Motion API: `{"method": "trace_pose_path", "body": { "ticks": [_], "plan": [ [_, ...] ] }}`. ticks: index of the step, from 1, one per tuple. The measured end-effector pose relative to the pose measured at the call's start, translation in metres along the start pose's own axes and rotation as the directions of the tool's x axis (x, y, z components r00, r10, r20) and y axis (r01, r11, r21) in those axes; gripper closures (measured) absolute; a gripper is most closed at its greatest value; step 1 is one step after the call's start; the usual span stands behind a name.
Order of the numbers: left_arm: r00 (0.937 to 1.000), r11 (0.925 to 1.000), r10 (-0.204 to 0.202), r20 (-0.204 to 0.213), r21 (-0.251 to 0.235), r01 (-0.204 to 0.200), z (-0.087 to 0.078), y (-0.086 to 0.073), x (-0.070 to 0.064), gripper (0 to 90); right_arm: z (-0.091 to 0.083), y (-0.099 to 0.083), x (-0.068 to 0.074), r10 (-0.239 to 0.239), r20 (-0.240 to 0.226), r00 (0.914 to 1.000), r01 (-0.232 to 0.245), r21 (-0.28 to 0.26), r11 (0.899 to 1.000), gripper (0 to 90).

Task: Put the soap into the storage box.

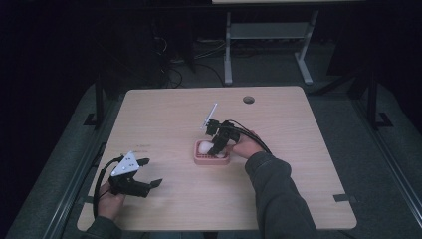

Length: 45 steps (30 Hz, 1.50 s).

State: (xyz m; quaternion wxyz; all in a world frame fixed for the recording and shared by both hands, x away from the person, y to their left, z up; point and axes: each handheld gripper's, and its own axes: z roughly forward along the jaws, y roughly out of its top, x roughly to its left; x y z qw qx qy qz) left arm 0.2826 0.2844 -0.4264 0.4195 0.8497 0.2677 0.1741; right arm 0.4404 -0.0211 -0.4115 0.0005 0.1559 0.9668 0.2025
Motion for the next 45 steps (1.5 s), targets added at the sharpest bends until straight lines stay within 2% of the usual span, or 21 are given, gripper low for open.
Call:
{"method": "trace_pose_path", "body": {
  "ticks": [9, 11, 30, 45],
  "plan": [
    [1.0, 1.0, 0.002, 0.001, 0.007, -0.002, 0.001, 0.0, 0.001, 14.1, -0.009, -0.009, 0.0, 0.023, 0.016, 0.9996, -0.022, -0.022, 1.0, 39.0],
    [1.0, 1.0, 0.0, -0.001, 0.008, 0.0, 0.001, 0.0, 0.001, 14.1, -0.012, -0.011, 0.0, 0.028, 0.008, 0.9996, -0.028, -0.032, 0.999, 39.6],
    [1.0, 0.9999, -0.001, -0.006, 0.01, 0.001, 0.0, -0.001, 0.002, 14.1, -0.028, -0.028, 0.004, 0.039, 0.043, 0.9983, -0.035, -0.086, 0.996, 38.4],
    [1.0, 0.9999, -0.008, -0.005, 0.008, 0.008, 0.001, -0.001, 0.001, 14.1, -0.039, -0.037, 0.008, 0.047, 0.046, 0.9978, -0.042, -0.108, 0.993, 37.5]
  ]
}}
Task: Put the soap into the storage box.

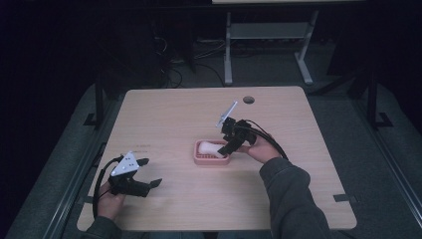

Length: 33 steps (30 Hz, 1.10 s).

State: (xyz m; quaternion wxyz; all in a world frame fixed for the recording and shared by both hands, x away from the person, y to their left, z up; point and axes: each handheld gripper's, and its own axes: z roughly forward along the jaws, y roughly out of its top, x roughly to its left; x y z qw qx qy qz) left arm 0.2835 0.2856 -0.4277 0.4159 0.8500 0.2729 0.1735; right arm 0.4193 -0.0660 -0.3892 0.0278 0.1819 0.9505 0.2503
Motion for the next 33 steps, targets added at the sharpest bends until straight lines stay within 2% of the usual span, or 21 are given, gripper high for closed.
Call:
{"method": "trace_pose_path", "body": {
  "ticks": [6, 15, 33],
  "plan": [
    [1.0, 1.0, 0.005, 0.002, 0.005, -0.005, 0.001, 0.0, 0.0, 14.1, -0.004, -0.012, 0.001, 0.017, 0.004, 0.9998, -0.017, -0.01, 1.0, 37.1],
    [1.0, 1.0, 0.007, 0.001, 0.007, -0.007, 0.001, 0.0, 0.0, 14.1, -0.009, -0.02, 0.002, 0.027, 0.008, 0.9996, -0.027, 0.0, 1.0, 36.3],
    [1.0, 0.9999, 0.006, 0.001, 0.011, -0.006, 0.002, 0.0, -0.001, 14.1, -0.019, -0.052, 0.01, 0.06, 0.03, 0.9978, -0.059, -0.034, 0.998, 37.1]
  ]
}}
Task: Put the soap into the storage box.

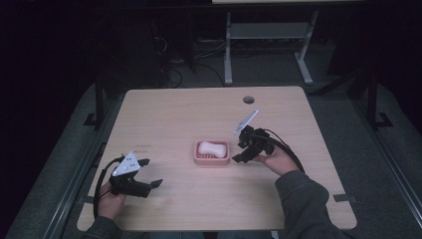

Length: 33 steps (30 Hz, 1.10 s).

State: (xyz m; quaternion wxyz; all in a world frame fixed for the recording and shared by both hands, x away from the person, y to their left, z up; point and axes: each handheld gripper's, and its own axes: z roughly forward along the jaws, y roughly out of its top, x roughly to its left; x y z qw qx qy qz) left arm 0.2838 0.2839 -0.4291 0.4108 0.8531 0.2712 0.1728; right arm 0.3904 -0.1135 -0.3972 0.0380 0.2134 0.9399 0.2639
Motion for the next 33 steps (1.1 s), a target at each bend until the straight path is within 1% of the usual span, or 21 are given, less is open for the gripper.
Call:
{"method": "trace_pose_path", "body": {
  "ticks": [1, 3, 5, 8, 9, 13, 17, 19, 20, 21, 23, 25, 27, 29, 31, 33],
  "plan": [
    [1.0, 1.0, 0.0, 0.001, -0.001, 0.0, 0.0, 0.0, 0.0, 14.1, -0.001, -0.002, 0.0, -0.002, 0.0, 1.0, 0.002, -0.004, 1.0, 37.1],
    [1.0, 1.0, 0.0, 0.0, -0.002, 0.0, 0.0, 0.0, 0.0, 14.1, -0.003, -0.007, 0.003, 0.008, 0.006, 0.9999, -0.008, -0.008, 1.0, 36.7],
    [1.0, 1.0, 0.0, 0.001, 0.001, 0.0, 0.0, 0.0, 0.0, 14.1, -0.003, -0.009, 0.003, 0.007, 0.007, 1.0, -0.007, -0.01, 1.0, 36.7],
    [1.0, 1.0, 0.001, 0.001, 0.0, -0.001, 0.0, 0.0, 0.0, 14.1, -0.005, -0.015, 0.003, 0.023, 0.008, 0.9997, -0.023, 0.0, 1.0, 35.9],
    [1.0, 1.0, 0.001, 0.001, 0.0, -0.001, 0.0, 0.0, 0.0, 14.1, -0.006, -0.017, 0.003, 0.021, 0.011, 0.9997, -0.021, 0.001, 1.0, 36.0],
    [1.0, 1.0, 0.001, 0.0, 0.0, -0.001, 0.001, 0.0, 0.0, 14.1, -0.008, -0.025, 0.004, 0.029, 0.016, 0.9994, -0.029, -0.009, 1.0, 36.4],
    [1.0, 1.0, 0.003, -0.001, 0.002, -0.003, 0.001, -0.001, 0.0, 14.1, -0.009, -0.032, 0.005, 0.045, 0.013, 0.9989, -0.045, -0.002, 0.999, 36.2],
    [1.0, 1.0, 0.003, 0.0, 0.002, -0.003, 0.001, -0.001, 0.0, 14.1, -0.009, -0.036, 0.007, 0.047, 0.022, 0.9986, -0.047, 0.002, 0.999, 36.2],
    [1.0, 1.0, 0.002, 0.0, 0.002, -0.002, 0.002, -0.001, 0.0, 14.0, -0.01, -0.037, 0.007, 0.04, 0.023, 0.9989, -0.04, -0.002, 0.999, 36.3],
    [1.0, 1.0, 0.003, 0.0, 0.003, -0.003, 0.002, -0.001, 0.0, 14.1, -0.01, -0.039, 0.008, 0.049, 0.022, 0.9986, -0.049, -0.003, 0.999, 36.2],
    [1.0, 1.0, 0.006, 0.001, 0.003, -0.006, 0.002, -0.001, 0.0, 14.1, -0.011, -0.042, 0.009, 0.048, 0.021, 0.9986, -0.048, -0.013, 0.999, 36.2],
    [1.0, 1.0, -0.001, 0.002, 0.003, 0.001, 0.002, -0.001, 0.0, 14.1, -0.012, -0.047, 0.01, 0.052, 0.024, 0.9983, -0.052, -0.014, 0.999, 36.1],
    [1.0, 1.0, -0.004, 0.003, 0.004, 0.004, 0.002, -0.001, -0.001, 14.0, -0.012, -0.048, 0.011, 0.059, 0.022, 0.998, -0.059, -0.01, 0.998, 35.6],
    [1.0, 1.0, -0.001, 0.003, 0.007, 0.001, 0.002, -0.001, 0.0, 14.1, -0.012, -0.053, 0.012, 0.056, 0.032, 0.9979, -0.056, -0.012, 0.998, 35.9],
    [1.0, 1.0, 0.002, 0.003, 0.009, -0.002, 0.002, -0.001, 0.0, 14.1, -0.012, -0.058, 0.012, 0.065, 0.025, 0.9976, -0.064, -0.02, 0.998, 35.9],
    [1.0, 1.0, 0.001, 0.003, 0.009, -0.001, 0.002, -0.001, 0.0, 14.1, -0.012, -0.059, 0.012, 0.069, 0.024, 0.9973, -0.069, -0.019, 0.997, 35.9]
  ]
}}
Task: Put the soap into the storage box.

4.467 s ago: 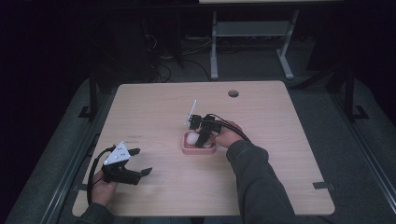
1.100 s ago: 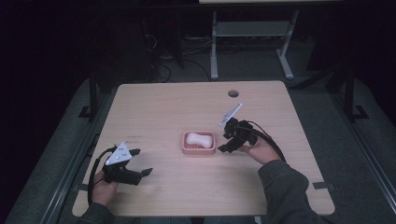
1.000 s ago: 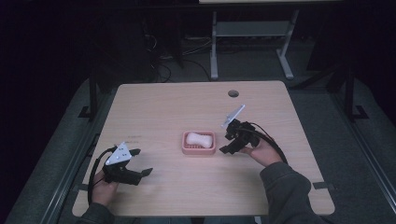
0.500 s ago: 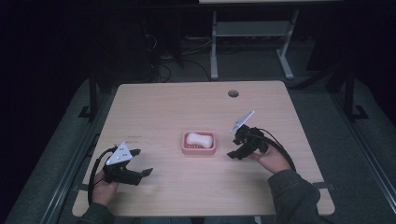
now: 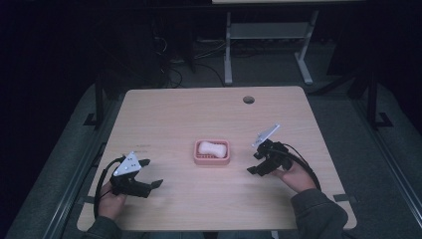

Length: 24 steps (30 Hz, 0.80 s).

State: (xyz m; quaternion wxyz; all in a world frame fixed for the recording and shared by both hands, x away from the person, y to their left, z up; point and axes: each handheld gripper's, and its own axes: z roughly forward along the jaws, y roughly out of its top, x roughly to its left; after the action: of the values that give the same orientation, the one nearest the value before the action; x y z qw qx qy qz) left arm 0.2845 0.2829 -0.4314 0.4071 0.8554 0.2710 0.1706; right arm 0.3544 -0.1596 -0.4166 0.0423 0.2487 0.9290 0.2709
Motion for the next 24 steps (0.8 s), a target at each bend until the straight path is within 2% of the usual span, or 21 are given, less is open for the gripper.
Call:
{"method": "trace_pose_path", "body": {
  "ticks": [12, 14, 19, 24],
  "plan": [
    [1.0, 1.0, -0.001, 0.0, 0.003, 0.001, 0.001, 0.0, 0.0, 14.1, 0.0, -0.019, 0.002, 0.019, 0.004, 0.9998, -0.019, -0.002, 1.0, 36.0],
    [1.0, 1.0, -0.001, 0.0, 0.004, 0.001, 0.001, 0.0, 0.0, 14.1, -0.003, -0.023, 0.004, 0.039, 0.006, 0.9992, -0.039, -0.01, 0.999, 36.2],
    [1.0, 1.0, 0.0, 0.0, 0.007, 0.0, 0.001, 0.0, 0.0, 14.1, -0.005, -0.029, 0.005, 0.034, 0.01, 0.9994, -0.033, -0.024, 0.999, 36.6],
    [1.0, 0.9999, 0.001, 0.001, 0.01, -0.001, 0.001, 0.0, 0.0, 14.1, -0.007, -0.038, 0.006, 0.058, 0.008, 0.9983, -0.057, -0.035, 0.998, 36.6]
  ]
}}
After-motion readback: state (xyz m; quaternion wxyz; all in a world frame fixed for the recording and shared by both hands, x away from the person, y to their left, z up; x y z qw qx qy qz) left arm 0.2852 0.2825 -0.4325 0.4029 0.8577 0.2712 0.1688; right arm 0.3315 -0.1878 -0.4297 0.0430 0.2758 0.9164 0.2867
